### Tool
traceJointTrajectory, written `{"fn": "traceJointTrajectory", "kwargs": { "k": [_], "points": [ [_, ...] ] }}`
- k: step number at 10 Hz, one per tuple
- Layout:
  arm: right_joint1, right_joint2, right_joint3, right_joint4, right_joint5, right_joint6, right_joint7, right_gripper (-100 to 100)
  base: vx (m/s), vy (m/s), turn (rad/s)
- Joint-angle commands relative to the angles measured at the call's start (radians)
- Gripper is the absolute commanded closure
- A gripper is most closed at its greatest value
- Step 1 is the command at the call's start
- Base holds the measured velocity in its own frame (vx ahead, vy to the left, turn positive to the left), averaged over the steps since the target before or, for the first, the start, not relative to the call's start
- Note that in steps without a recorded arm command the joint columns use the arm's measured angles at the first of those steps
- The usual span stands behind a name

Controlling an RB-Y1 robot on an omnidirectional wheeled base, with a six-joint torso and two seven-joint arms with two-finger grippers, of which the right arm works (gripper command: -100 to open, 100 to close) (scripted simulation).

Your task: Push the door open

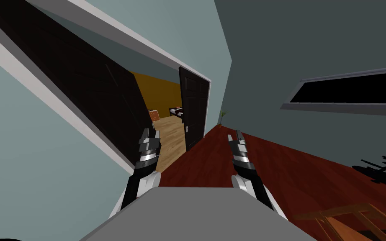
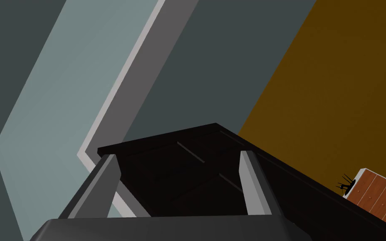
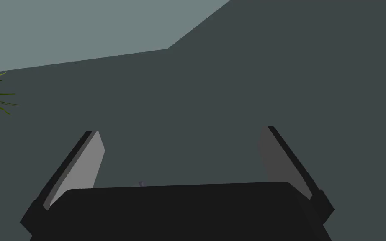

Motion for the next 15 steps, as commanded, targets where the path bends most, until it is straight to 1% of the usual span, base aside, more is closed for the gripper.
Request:
{"fn": "traceJointTrajectory", "kwargs": {
  "k": [1,2,4,5,6,7,8,10,11,15],
  "points": [
    [-0.006,-0.006,0.014,0.031,0.010,-0.010,-0.008,-100,0.123,0.010,0.029],
    [-0.008,-0.008,0.018,0.041,0.013,-0.012,-0.010,-100,0.194,-0.001,0.026],
    [-0.016,-0.015,0.038,0.085,0.028,-0.026,-0.021,-100,0.168,0.002,0.028],
    [-0.019,-0.017,0.044,0.098,0.032,-0.030,-0.024,-100,0.156,0.001,0.025],
    [-0.024,-0.021,0.057,0.126,0.042,-0.039,-0.031,-100,0.159,0.001,0.030],
    [-0.027,-0.024,0.064,0.142,0.047,-0.044,-0.036,-100,0.141,0.004,0.030],
    [-0.033,-0.028,0.079,0.176,0.058,-0.054,-0.044,-100,0.150,0.008,0.036],
    [-0.040,-0.032,0.095,0.212,0.070,-0.065,-0.053,-100,0.117,-0.004,0.029],
    [-0.048,-0.037,0.113,0.250,0.083,-0.077,-0.062,-100,0.143,-0.007,0.046],
    [-0.063,-0.045,0.150,0.333,0.110,-0.102,-0.083,-100,0.112,-0.004,0.029]
  ]
}}
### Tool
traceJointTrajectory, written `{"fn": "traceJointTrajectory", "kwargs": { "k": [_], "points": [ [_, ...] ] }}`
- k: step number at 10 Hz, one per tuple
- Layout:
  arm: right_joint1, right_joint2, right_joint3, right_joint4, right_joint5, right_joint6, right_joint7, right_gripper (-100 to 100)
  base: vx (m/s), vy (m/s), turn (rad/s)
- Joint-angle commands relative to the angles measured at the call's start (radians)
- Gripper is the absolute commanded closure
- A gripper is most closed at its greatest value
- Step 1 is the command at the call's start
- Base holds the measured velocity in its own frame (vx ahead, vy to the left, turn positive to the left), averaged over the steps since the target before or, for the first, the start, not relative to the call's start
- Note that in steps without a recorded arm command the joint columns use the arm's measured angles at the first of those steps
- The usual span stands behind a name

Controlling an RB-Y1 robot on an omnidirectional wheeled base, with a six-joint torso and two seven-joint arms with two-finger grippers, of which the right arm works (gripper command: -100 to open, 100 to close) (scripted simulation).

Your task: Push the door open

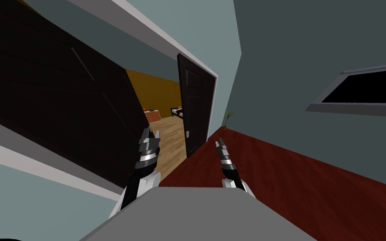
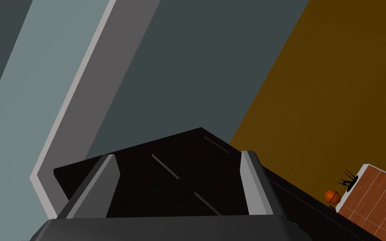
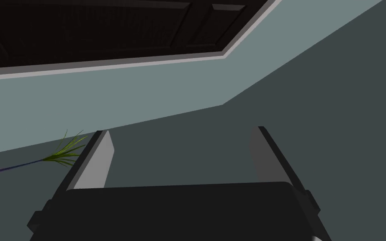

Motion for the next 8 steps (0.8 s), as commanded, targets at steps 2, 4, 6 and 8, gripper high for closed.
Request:
{"fn": "traceJointTrajectory", "kwargs": {
  "k": [2,4,6,8],
  "points": [
    [-0.016,-0.004,0.025,0.067,0.019,-0.023,-0.014,-100,0.095,0.005,0.031],
    [-0.024,-0.008,0.045,0.113,0.034,-0.037,-0.026,-100,0.092,-0.005,0.034],
    [-0.033,-0.011,0.065,0.158,0.049,-0.051,-0.037,-100,0.103,-0.005,0.032],
    [-0.042,-0.015,0.086,0.204,0.064,-0.065,-0.049,-100,0.100,-0.008,0.033]
  ]
}}
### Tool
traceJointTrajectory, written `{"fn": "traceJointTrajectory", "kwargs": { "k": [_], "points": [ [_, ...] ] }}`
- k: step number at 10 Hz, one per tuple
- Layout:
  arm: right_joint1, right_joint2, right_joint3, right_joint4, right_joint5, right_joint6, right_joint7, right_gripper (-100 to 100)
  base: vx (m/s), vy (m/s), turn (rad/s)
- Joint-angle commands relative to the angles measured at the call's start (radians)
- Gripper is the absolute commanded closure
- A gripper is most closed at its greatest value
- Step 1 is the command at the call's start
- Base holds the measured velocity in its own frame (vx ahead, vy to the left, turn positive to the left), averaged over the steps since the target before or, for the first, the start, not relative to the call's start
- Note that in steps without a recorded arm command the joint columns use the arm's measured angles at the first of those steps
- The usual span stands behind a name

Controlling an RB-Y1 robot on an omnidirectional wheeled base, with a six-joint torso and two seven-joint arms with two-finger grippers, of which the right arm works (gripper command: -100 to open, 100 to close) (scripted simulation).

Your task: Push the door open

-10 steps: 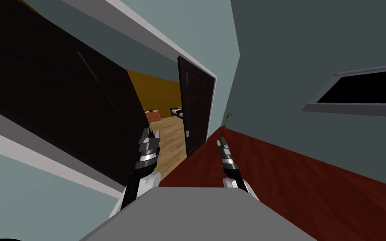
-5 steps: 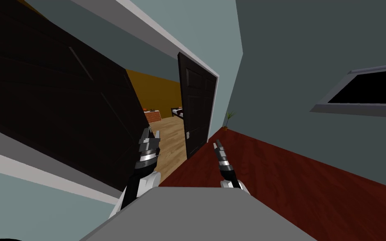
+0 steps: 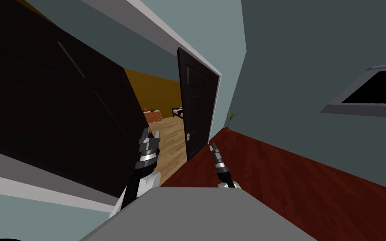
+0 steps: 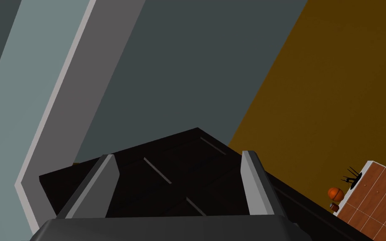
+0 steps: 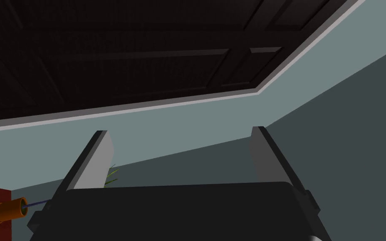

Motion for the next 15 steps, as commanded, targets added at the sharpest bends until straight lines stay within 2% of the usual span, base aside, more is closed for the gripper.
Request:
{"fn": "traceJointTrajectory", "kwargs": {
  "k": [1,15],
  "points": [
    [-0.008,-0.004,0.016,0.040,0.012,-0.014,-0.011,-100,0.107,0.000,0.031],
    [-0.068,-0.020,0.158,0.354,0.116,-0.110,-0.090,-100,0.099,-0.007,0.031]
  ]
}}
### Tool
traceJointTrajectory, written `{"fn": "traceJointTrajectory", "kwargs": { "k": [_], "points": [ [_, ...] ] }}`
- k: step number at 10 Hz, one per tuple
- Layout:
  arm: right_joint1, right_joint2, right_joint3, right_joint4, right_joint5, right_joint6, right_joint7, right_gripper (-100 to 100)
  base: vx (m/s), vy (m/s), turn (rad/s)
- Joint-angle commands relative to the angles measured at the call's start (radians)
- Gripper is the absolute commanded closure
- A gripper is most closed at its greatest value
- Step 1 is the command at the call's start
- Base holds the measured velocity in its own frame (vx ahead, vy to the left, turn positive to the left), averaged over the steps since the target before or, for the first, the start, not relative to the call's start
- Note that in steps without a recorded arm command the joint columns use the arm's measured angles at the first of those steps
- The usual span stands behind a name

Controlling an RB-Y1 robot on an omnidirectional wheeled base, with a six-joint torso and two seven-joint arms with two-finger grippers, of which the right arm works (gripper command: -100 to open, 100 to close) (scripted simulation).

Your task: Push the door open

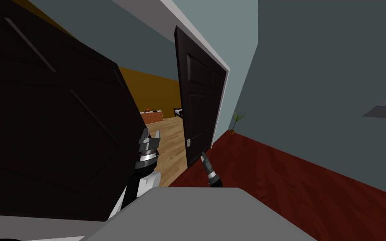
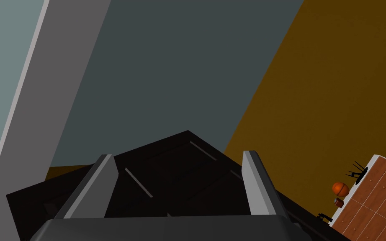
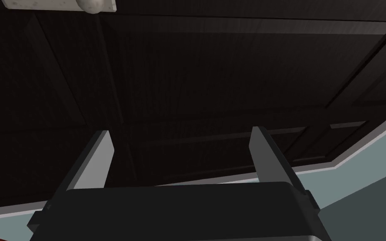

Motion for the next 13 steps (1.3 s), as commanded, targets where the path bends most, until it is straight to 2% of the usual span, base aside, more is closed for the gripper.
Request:
{"fn": "traceJointTrajectory", "kwargs": {
  "k": [1,5,13],
  "points": [
    [-0.007,-0.003,0.015,0.034,0.011,-0.011,-0.010,-100,0.102,-0.009,0.025],
    [-0.031,-0.006,0.071,0.160,0.052,-0.050,-0.041,-100,0.152,-0.016,0.044],
    [-0.056,-0.008,0.130,0.290,0.096,-0.090,-0.074,-100,0.130,-0.017,0.022]
  ]
}}
